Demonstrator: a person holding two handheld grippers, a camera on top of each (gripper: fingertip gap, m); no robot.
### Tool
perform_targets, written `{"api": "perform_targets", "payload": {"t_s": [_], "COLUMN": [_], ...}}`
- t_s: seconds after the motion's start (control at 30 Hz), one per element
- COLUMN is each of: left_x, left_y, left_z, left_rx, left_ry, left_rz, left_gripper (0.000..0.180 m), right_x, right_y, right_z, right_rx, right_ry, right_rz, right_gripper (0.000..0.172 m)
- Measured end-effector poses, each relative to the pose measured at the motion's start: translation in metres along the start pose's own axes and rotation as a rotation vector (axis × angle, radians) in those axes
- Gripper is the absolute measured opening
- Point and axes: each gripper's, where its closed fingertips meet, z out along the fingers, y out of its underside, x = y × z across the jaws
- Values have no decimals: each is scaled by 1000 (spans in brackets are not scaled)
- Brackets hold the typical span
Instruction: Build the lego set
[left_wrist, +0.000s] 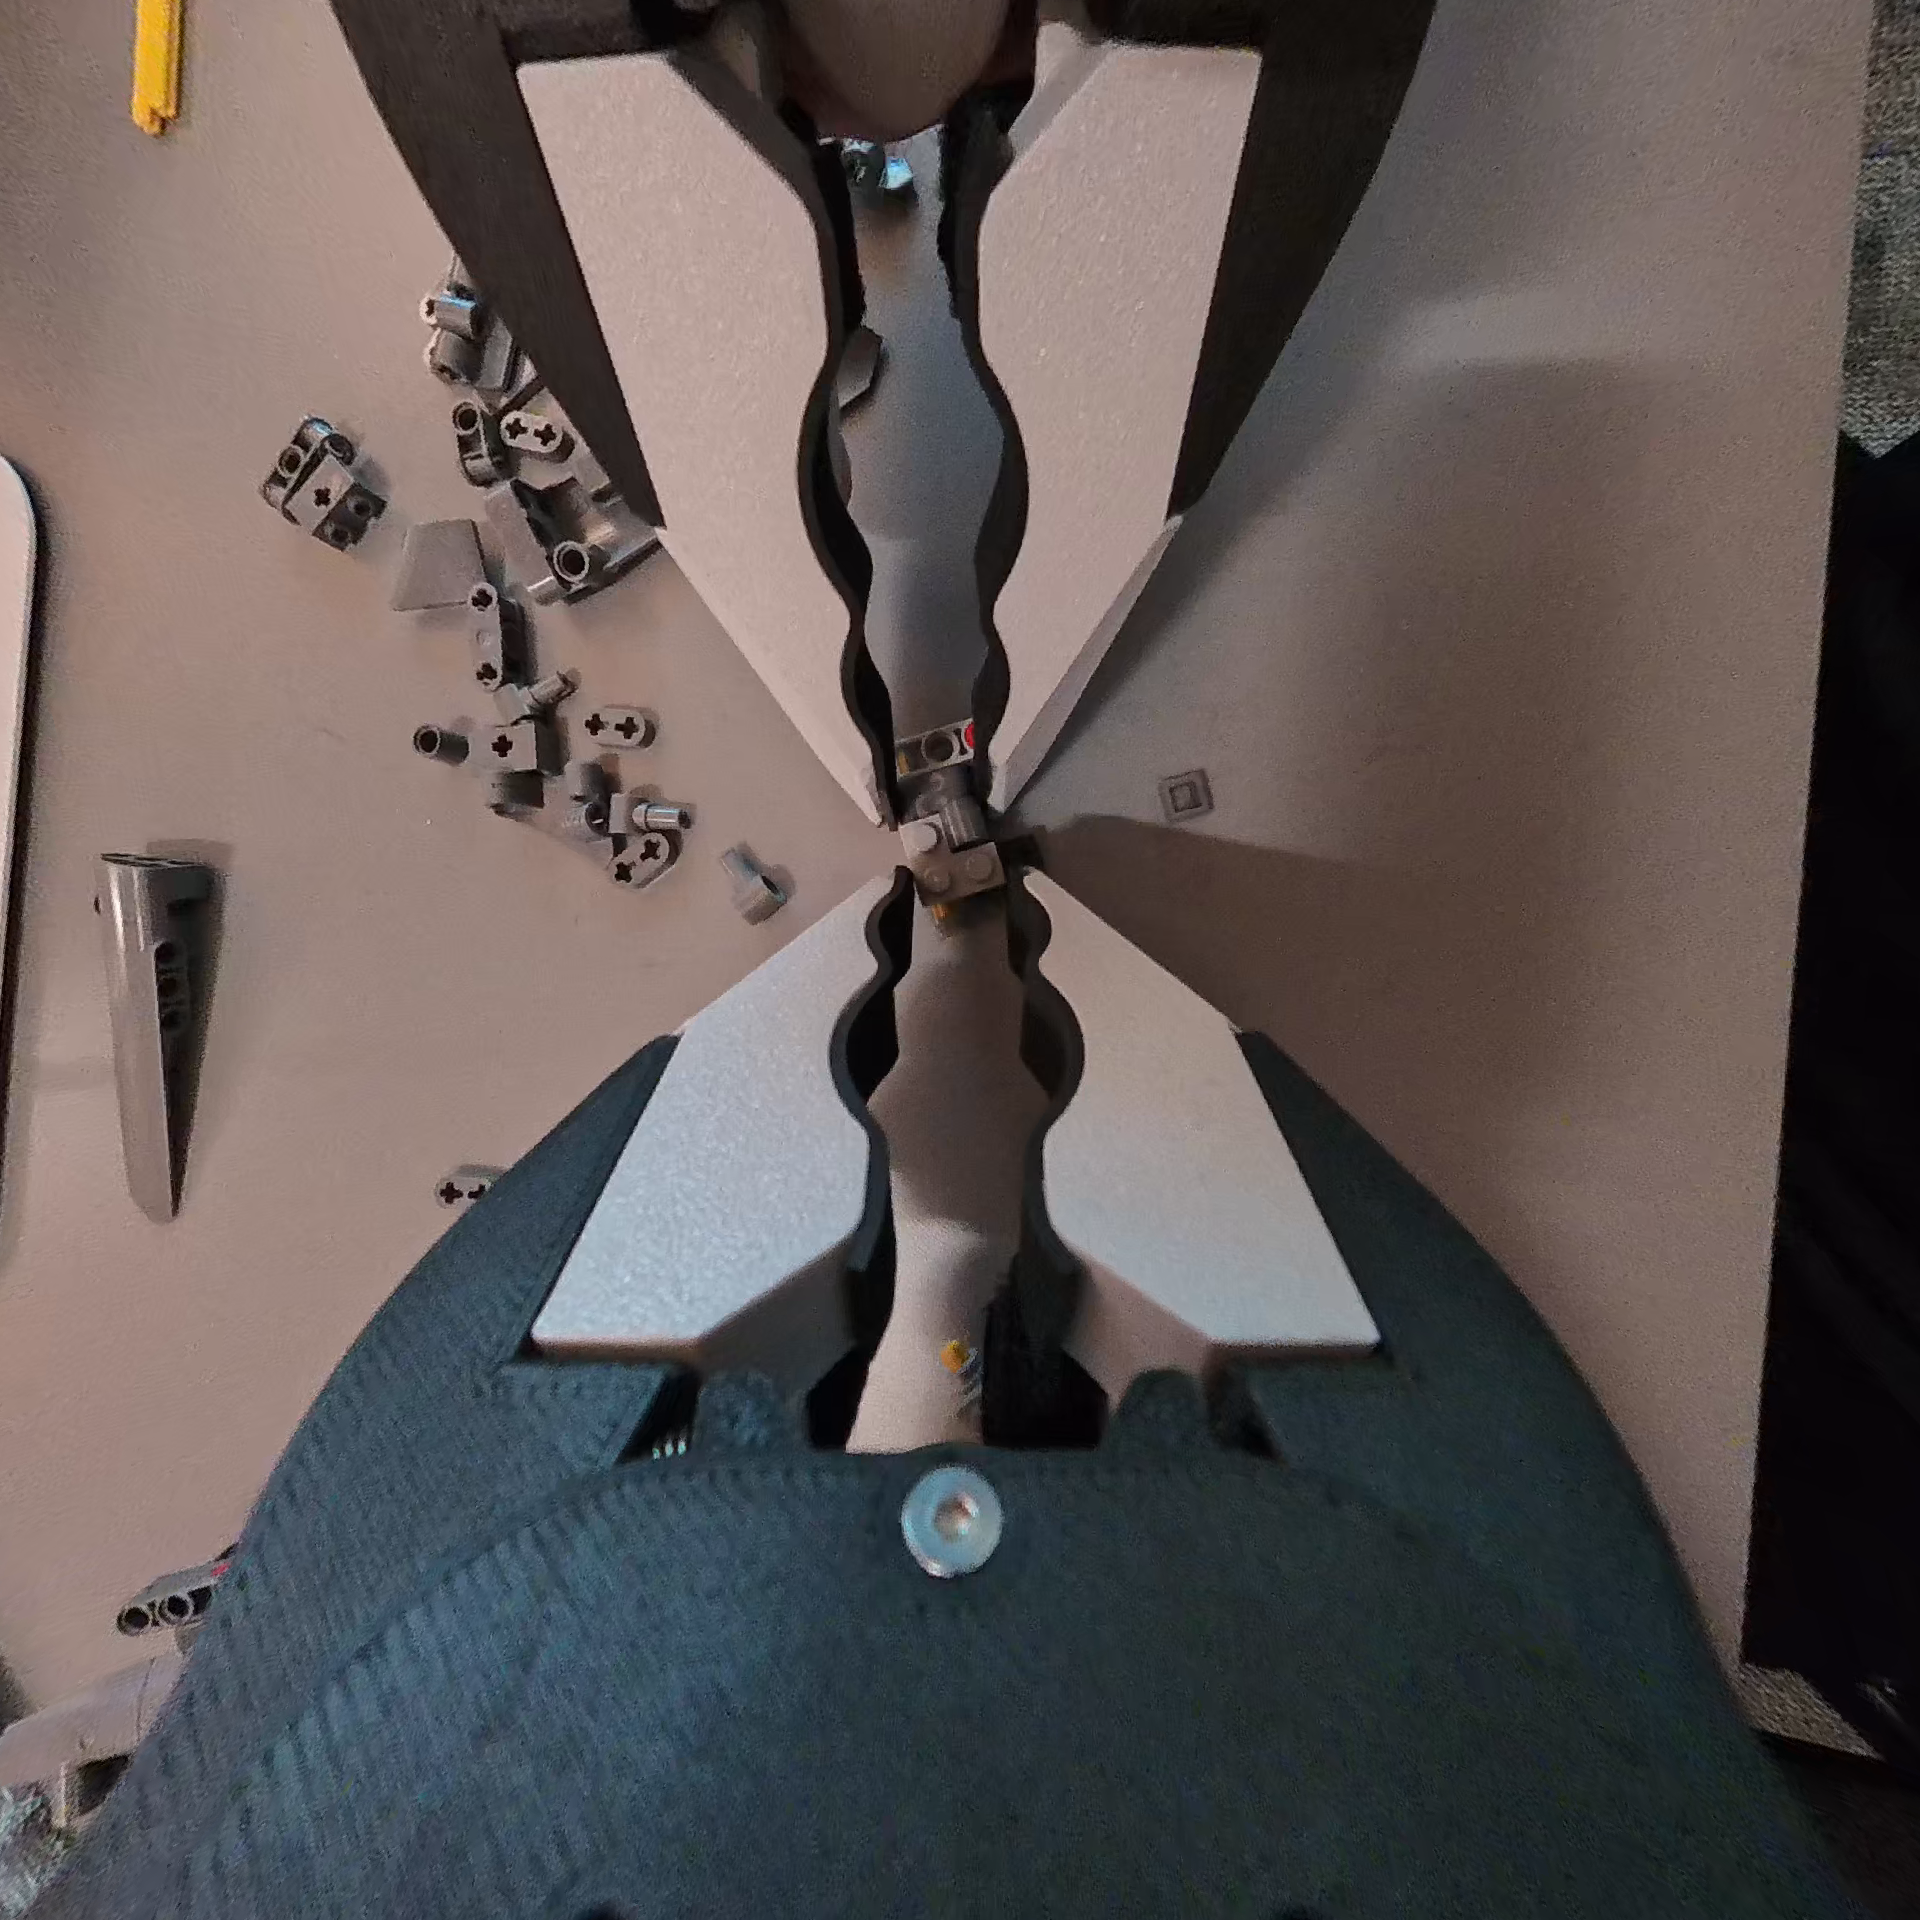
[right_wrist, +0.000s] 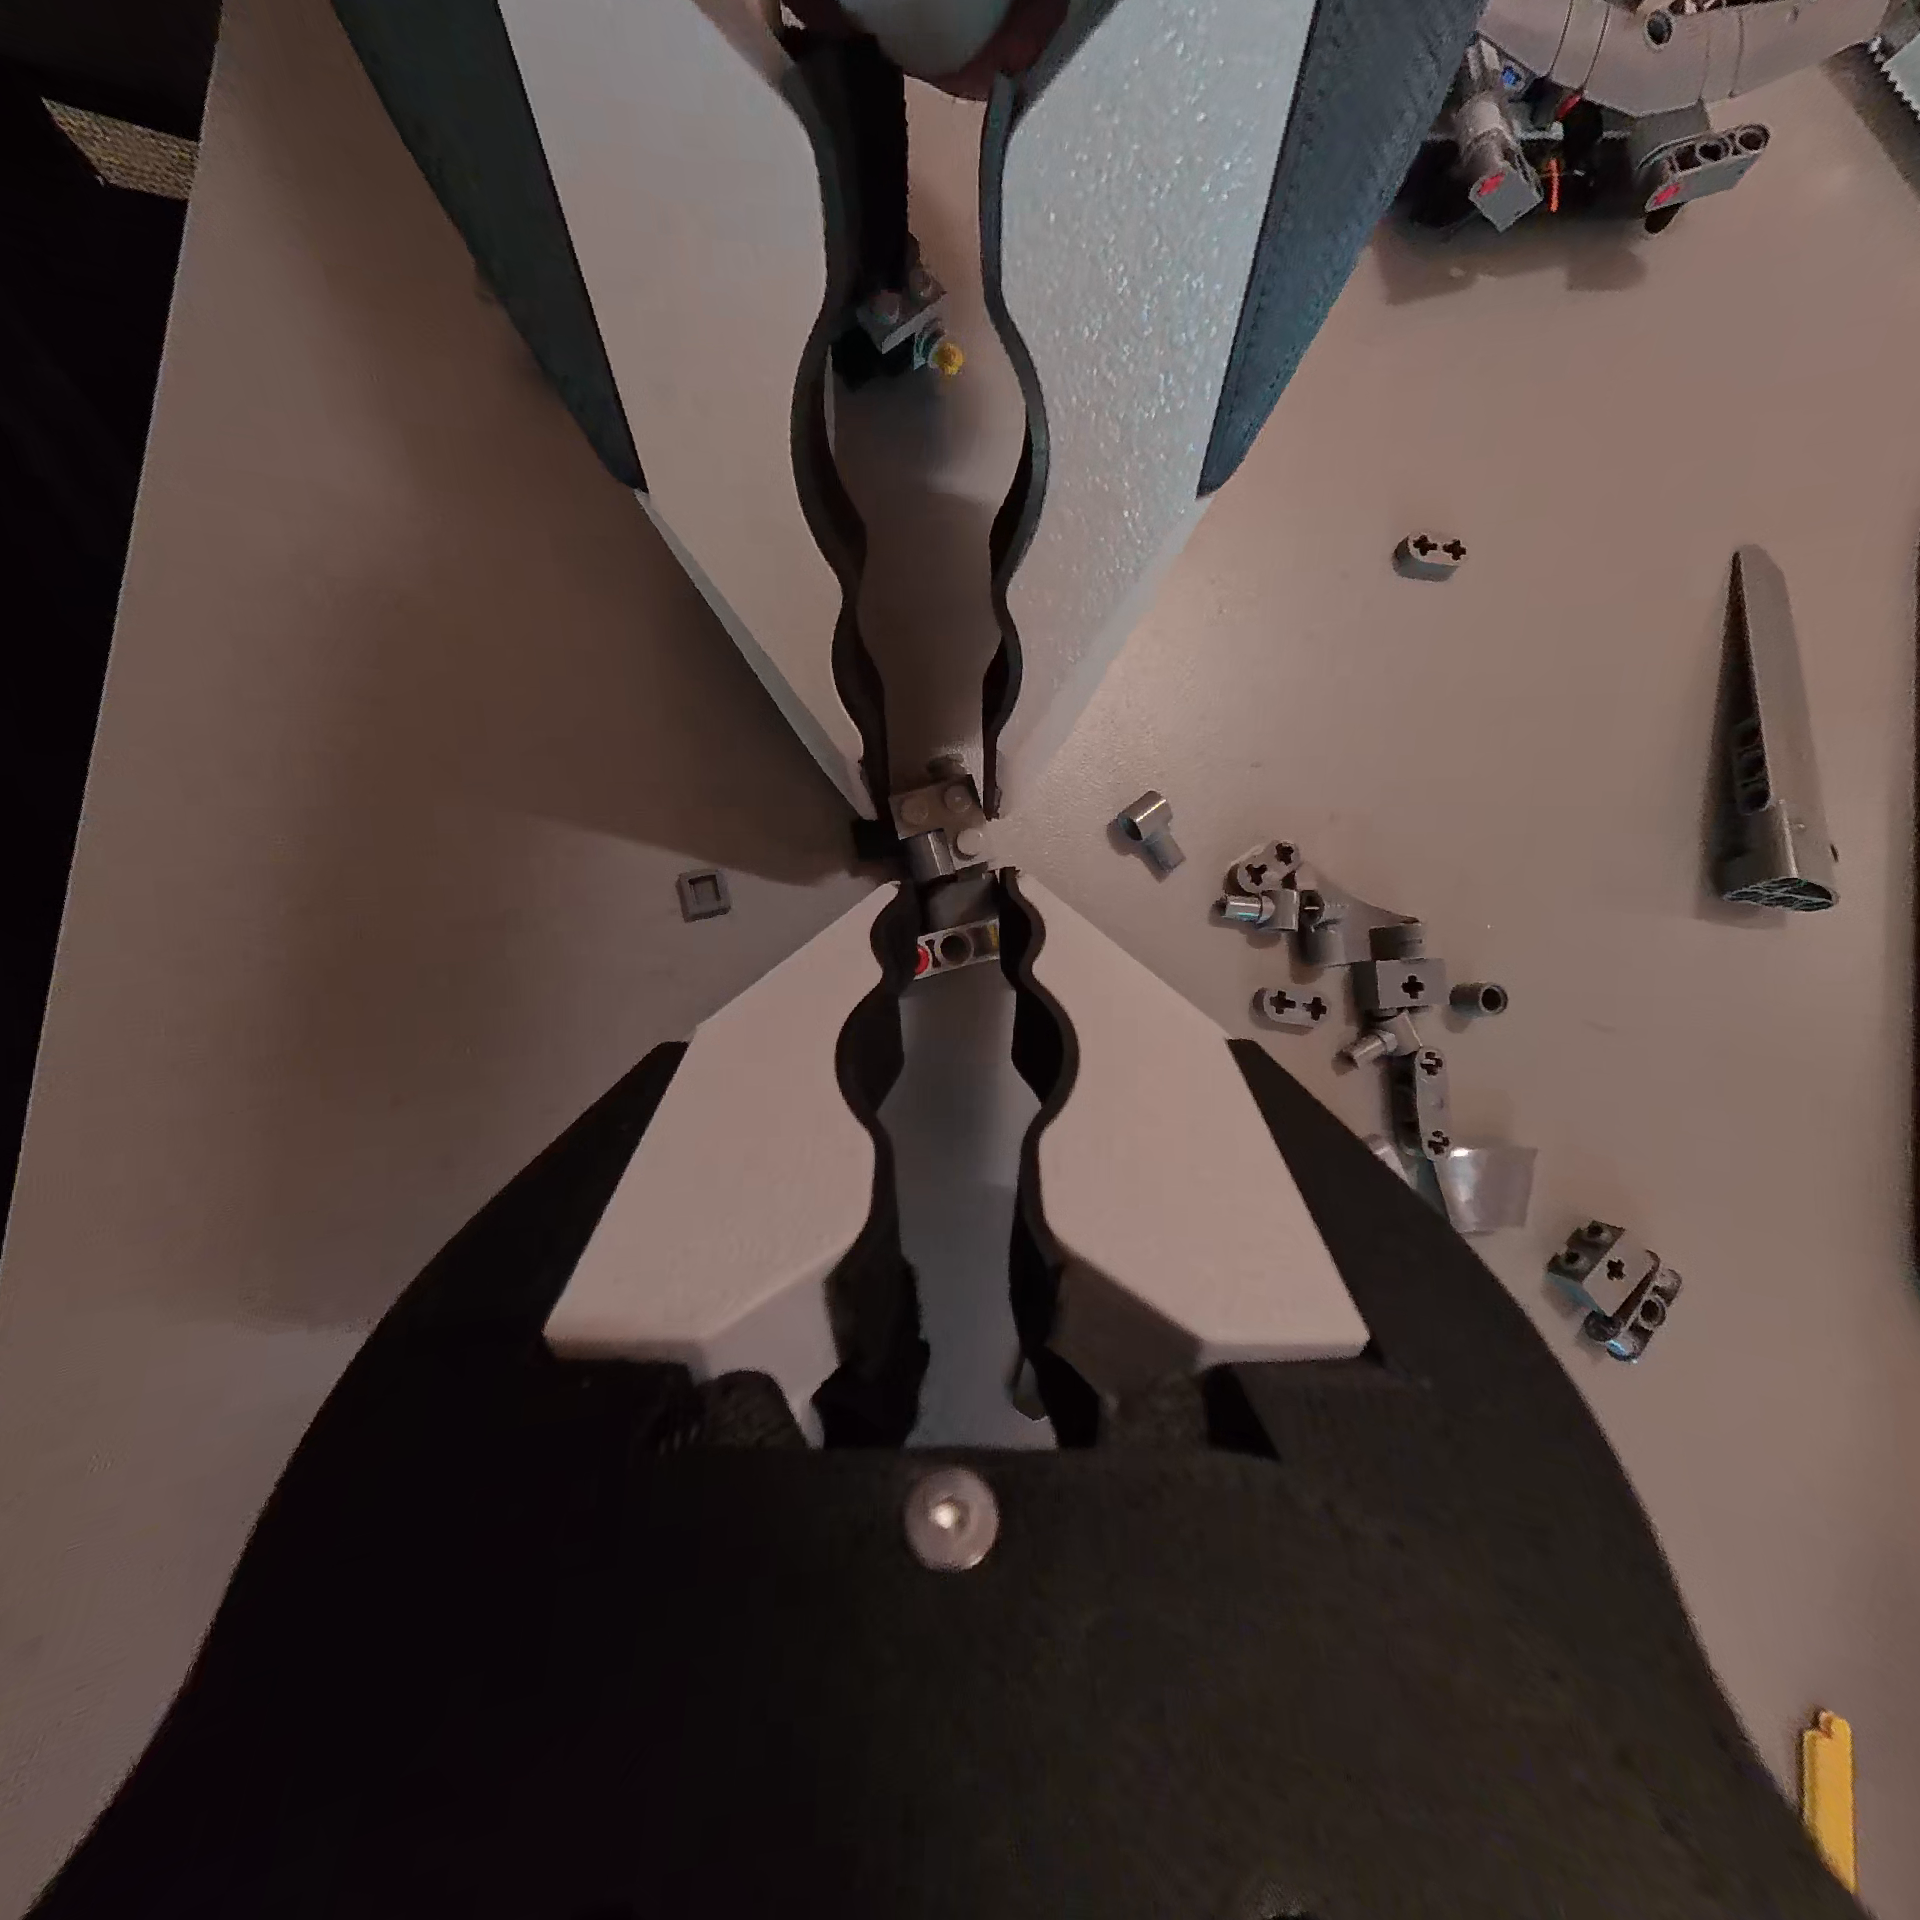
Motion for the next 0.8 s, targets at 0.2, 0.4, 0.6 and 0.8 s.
{"api": "perform_targets", "payload": {"t_s": [0.2, 0.4, 0.6, 0.8], "left_x": [0, -1, -2, -3], "left_y": [0, 0, -2, -3], "left_z": [1, 4, 5, 6], "left_rx": [-8, -6, -12, -14], "left_ry": [38, 89, 101, 98], "left_rz": [-7, -27, -18, -9], "left_gripper": [16, 17, 17, 16], "right_x": [0, 2, 2, 5], "right_y": [0, 0, 1, 0], "right_z": [0, 0, 0, -7], "right_rx": [4, 16, 26, 46], "right_ry": [4, 15, 8, -2], "right_rz": [-4, 1, -1, 18], "right_gripper": [12, 13, 14, 16]}}
